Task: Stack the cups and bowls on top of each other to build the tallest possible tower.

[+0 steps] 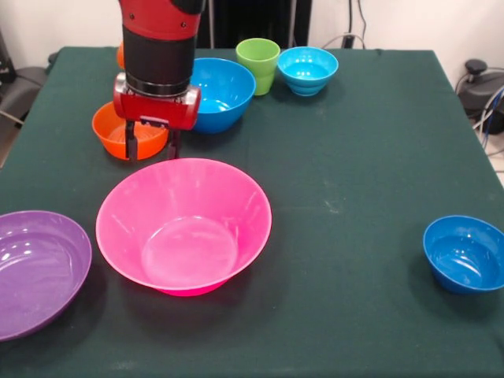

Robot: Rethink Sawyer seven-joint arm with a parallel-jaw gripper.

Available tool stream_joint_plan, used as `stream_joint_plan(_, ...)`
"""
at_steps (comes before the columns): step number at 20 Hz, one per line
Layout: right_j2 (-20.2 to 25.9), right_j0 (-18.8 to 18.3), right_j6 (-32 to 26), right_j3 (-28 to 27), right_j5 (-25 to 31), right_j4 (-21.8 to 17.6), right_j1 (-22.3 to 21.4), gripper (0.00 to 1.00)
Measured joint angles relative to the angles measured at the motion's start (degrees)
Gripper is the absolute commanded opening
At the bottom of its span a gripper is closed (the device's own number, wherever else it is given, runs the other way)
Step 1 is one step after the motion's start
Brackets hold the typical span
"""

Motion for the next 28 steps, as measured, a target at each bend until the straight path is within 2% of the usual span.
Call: stream_joint_plan(28, 0.1, -2.5, 0.0, 0.0, -0.7, 0.1, 0.9, 1.00)
